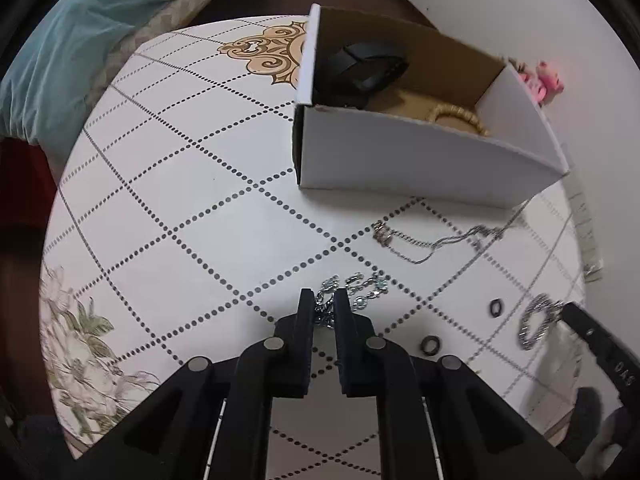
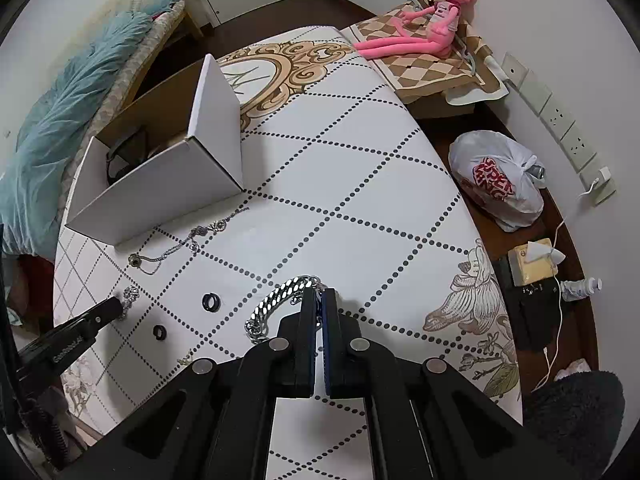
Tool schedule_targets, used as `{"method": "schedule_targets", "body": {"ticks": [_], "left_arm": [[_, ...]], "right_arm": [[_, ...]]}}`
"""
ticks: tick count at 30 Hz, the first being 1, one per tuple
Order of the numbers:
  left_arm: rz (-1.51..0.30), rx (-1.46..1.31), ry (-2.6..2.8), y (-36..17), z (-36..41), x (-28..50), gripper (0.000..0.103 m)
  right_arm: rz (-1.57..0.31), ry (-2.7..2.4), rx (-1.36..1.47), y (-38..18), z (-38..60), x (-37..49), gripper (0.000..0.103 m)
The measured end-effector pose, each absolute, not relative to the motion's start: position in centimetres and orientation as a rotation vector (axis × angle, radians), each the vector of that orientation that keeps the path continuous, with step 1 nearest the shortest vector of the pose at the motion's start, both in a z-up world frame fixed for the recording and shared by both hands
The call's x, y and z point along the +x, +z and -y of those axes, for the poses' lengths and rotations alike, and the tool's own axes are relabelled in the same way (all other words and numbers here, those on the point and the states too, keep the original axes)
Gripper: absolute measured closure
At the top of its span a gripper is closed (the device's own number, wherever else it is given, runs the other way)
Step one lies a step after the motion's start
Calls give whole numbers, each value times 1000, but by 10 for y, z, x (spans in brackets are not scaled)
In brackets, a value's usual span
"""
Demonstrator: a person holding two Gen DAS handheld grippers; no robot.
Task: Organize jewelry
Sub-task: 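Grasp a silver chain bracelet with the left tool while the right tool grasps the other, then lower both silver chain bracelets into the white box and open both tools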
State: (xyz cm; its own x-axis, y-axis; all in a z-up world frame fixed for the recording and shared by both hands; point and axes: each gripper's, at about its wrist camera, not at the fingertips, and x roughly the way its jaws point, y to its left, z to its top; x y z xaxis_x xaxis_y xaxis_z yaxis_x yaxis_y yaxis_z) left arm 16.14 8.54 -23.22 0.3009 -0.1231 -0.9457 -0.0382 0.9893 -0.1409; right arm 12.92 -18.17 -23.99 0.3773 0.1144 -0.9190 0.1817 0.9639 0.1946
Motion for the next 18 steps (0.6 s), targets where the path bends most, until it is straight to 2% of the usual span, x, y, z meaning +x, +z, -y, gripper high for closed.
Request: {"method": "schedule_targets", "body": {"ticks": [9,18], "left_arm": [[-1163,-248,-82,-178,-118,141,101],[-1086,-263,-135,-130,-104,139,101]], "right_arm": [[-1137,54,334,-203,179,128,101],[-1082,158,371,-156,171,133,101]]}}
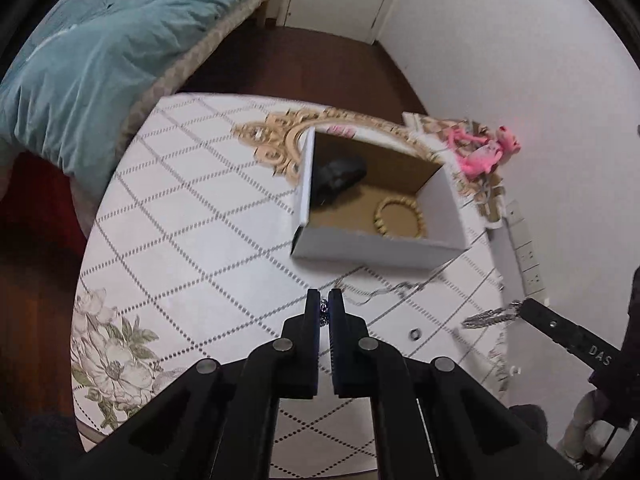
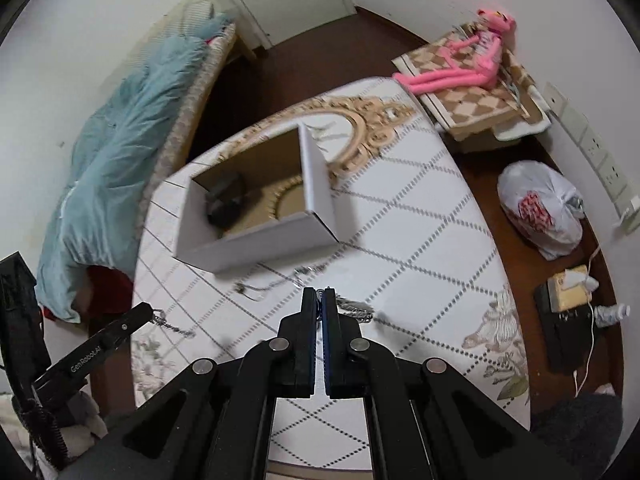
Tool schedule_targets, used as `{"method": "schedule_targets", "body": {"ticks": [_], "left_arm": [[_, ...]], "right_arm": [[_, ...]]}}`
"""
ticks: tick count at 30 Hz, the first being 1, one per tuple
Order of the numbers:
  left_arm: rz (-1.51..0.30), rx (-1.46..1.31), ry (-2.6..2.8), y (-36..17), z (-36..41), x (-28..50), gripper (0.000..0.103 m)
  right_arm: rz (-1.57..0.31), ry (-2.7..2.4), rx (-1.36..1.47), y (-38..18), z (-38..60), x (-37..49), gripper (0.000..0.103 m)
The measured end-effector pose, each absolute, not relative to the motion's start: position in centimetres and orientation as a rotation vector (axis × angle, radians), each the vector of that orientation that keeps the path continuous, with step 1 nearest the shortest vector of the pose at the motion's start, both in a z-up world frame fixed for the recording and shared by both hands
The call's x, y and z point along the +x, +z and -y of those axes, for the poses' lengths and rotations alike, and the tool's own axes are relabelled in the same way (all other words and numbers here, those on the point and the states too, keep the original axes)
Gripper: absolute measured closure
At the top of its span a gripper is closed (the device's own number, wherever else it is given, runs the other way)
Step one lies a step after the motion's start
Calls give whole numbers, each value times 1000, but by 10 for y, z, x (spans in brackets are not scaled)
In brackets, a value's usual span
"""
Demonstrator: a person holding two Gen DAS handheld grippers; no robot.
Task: Organize jewelry
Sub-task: 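Lower both silver chain bracelets into the white box and open both tools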
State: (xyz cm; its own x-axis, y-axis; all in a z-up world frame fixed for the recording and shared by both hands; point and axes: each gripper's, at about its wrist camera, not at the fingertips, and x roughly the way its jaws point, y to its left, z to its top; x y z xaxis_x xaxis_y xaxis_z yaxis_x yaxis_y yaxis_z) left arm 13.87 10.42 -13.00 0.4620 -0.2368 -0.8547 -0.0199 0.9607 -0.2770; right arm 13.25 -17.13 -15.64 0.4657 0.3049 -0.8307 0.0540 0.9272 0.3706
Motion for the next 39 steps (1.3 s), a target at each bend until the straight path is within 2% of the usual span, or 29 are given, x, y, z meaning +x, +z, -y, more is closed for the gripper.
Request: {"method": "schedule_targets", "body": {"ticks": [9,14,27,30,31,32,34,36,37,39], "left_arm": [[-1016,-248,-229,-77,-88,182,102],[-1037,-227,-261,-77,-79,216,102],[-1188,-197,-228,-116,-71,267,98],[-1205,-155,-160,-119,-73,273,90],[-1203,-150,-151,-119,-74,275,78],[-1197,-142,-132,-118,-75,275,52],[-1172,-136,-109,-115,-79,274,24],[-1153,-132,-86,-113,-83,271,23],[-1151,-123,-74,-113,-84,271,23],[-1151,-103,-49,-114,-84,268,14]], "right_arm": [[-1010,254,343,-98,155,170,101],[-998,282,283,-79,136,206,101],[-1181,314,190,-127,105,291,101],[-1261,321,174,-142,102,301,100],[-1271,313,157,-145,102,303,100],[-1274,308,151,-146,102,304,100],[-1285,292,142,-148,104,306,99],[-1284,280,150,-148,109,306,94],[-1278,265,142,-147,111,306,89],[-1267,234,130,-146,116,304,74]]}}
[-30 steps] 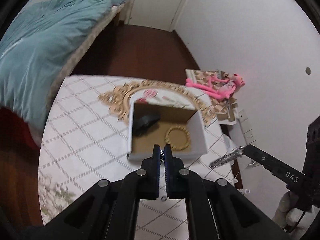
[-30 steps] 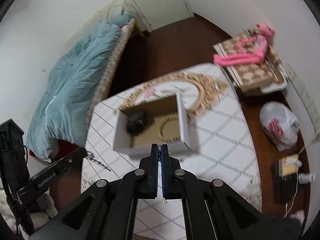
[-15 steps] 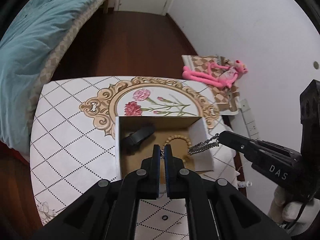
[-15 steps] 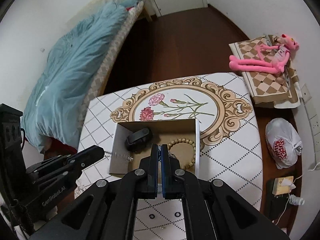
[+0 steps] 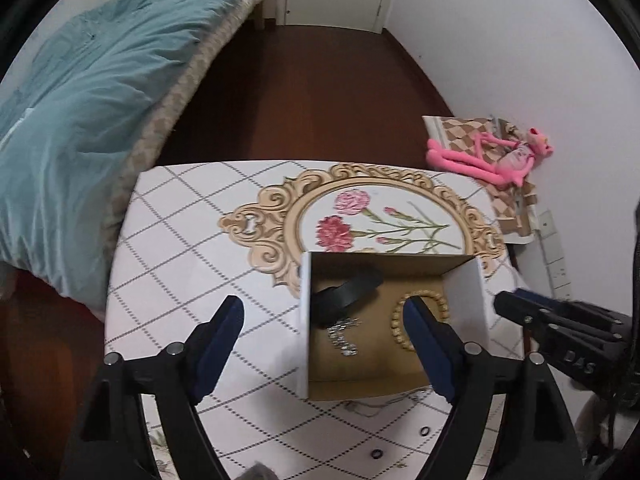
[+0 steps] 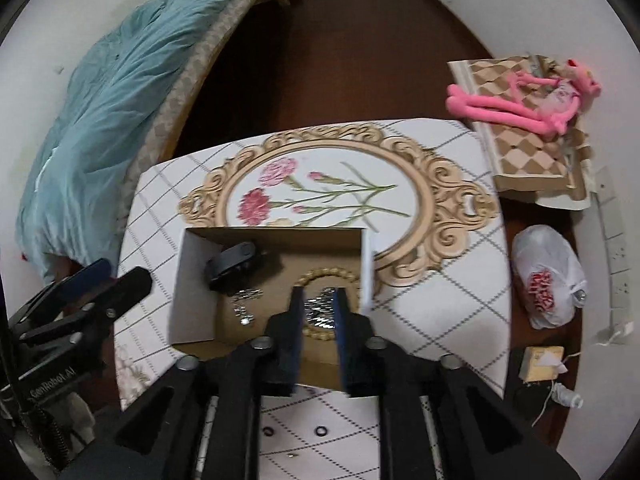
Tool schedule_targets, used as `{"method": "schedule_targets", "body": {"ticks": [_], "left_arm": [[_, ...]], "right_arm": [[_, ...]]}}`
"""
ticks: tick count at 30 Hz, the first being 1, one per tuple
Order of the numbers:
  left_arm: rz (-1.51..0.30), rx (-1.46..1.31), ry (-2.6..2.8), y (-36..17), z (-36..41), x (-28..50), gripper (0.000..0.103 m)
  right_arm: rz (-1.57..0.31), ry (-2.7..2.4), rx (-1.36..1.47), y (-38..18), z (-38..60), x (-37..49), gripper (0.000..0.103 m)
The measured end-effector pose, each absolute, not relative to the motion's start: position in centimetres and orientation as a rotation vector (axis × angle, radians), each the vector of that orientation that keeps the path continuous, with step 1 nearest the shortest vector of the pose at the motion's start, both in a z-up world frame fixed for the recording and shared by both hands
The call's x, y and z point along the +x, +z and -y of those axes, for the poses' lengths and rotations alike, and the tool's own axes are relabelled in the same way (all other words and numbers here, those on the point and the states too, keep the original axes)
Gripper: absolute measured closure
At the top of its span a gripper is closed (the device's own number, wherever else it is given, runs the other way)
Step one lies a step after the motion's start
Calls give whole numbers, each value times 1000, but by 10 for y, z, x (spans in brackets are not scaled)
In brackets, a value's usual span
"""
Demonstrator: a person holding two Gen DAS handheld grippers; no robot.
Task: Organize jewelry
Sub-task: 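Lower both silver chain bracelets into the white box and open both tools, then withdraw both tools from the box toward the black rings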
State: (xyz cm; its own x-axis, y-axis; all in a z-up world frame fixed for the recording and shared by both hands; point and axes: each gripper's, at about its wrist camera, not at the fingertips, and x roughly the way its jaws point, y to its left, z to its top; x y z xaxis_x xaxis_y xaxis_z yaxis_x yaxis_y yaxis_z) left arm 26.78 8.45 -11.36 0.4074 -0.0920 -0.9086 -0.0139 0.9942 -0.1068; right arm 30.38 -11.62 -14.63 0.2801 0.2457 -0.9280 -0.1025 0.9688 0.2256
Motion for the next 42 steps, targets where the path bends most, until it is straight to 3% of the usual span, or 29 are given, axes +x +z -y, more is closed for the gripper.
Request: {"method": "schedule_targets", "body": {"ticks": [1,2,3,5,7,20,42], "left_arm": [[-1149,-89,-33,-115,-85,266,3],[-1142,-75,-17,-116,-85,263,0],[-1132,-66,-1,-117,-85,260,0],[-1117,-40,39,-120,-86,255,0],[-1116,-28,59,-125,-85,249,0],[-1092,-10,91,-124,-83,222,0],[-918,-21,115,-51,-84,139,0]], "right_arm": [[-1263,221,120,-147,118,302,61],[-1259,205,106,-148,119,300,49],[-1252,185,82,-149,120,297,43],[-1248,148,38,-154,120,291,20],[-1254,120,6,-161,120,285,7],[-1209,43,-63,-172,113,250,4],[-977,50,-27,-75,110,162,4]]}}
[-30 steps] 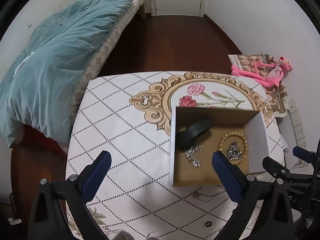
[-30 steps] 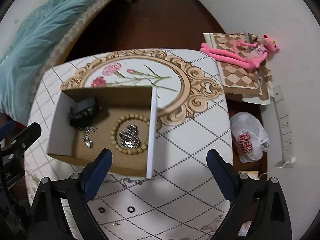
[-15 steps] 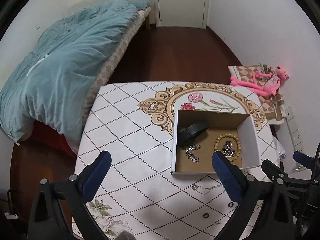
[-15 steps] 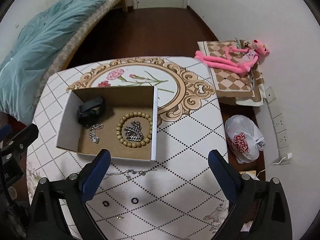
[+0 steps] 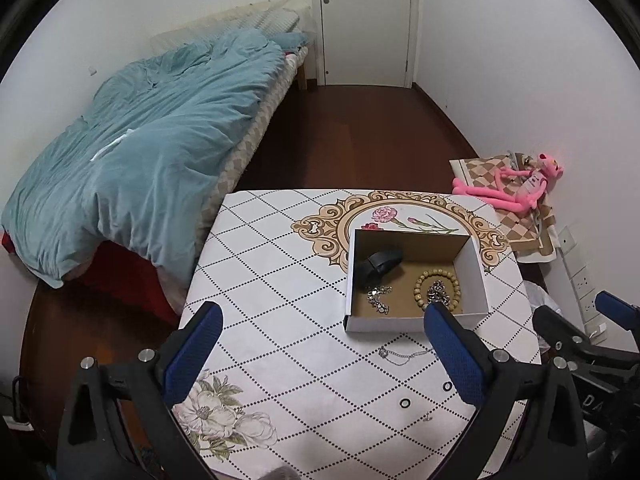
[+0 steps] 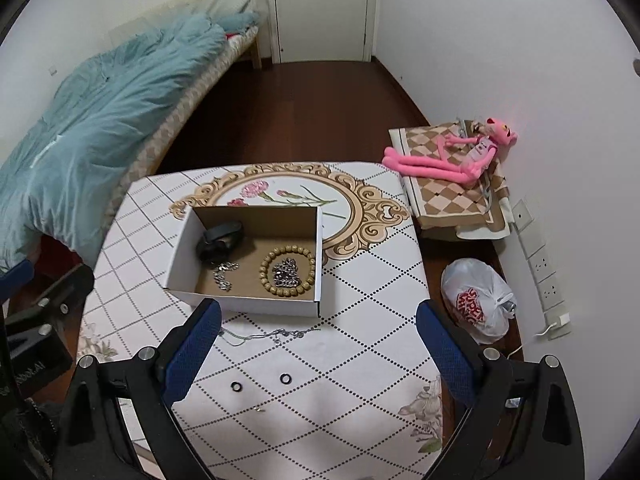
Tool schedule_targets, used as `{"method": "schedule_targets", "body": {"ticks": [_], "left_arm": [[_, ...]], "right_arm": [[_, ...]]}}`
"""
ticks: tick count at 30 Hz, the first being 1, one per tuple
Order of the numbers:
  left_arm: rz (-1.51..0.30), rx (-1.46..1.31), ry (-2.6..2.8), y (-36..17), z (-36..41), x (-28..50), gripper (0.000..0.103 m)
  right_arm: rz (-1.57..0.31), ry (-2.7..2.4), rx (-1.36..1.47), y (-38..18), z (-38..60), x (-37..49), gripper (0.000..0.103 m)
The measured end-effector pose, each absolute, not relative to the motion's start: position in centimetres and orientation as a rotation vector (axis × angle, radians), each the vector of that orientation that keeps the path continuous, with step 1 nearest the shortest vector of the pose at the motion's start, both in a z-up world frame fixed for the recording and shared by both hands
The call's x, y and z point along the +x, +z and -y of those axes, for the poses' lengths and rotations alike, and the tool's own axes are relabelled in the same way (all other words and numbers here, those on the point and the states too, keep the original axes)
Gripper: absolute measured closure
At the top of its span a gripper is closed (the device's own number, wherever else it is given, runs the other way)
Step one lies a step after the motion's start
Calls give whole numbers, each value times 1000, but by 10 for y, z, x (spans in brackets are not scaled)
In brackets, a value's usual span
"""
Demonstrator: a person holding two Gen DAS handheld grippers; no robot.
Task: Organize jewelry
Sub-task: 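Withdraw both tools from the box toward the black rings, then pinch a black ring with the right tool while the left tool pinches the other ring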
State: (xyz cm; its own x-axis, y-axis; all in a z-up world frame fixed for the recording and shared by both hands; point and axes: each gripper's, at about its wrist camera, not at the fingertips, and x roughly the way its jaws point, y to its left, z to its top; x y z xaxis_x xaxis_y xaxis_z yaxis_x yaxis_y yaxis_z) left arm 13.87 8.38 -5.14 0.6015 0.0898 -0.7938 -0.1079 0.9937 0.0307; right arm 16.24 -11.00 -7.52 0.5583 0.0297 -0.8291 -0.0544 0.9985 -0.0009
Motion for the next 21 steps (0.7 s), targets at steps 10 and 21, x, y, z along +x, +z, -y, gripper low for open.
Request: {"method": "schedule_targets", "body": {"ticks": [10,21], "left_arm": [[-961,-22,128,-77,-82,117,0],[-1165,53,167,-194,-73,109,0]], "right_arm": [[-990,62,29,-85,119,138,4],[-1175,112,105,-215,135,131,31]]}}
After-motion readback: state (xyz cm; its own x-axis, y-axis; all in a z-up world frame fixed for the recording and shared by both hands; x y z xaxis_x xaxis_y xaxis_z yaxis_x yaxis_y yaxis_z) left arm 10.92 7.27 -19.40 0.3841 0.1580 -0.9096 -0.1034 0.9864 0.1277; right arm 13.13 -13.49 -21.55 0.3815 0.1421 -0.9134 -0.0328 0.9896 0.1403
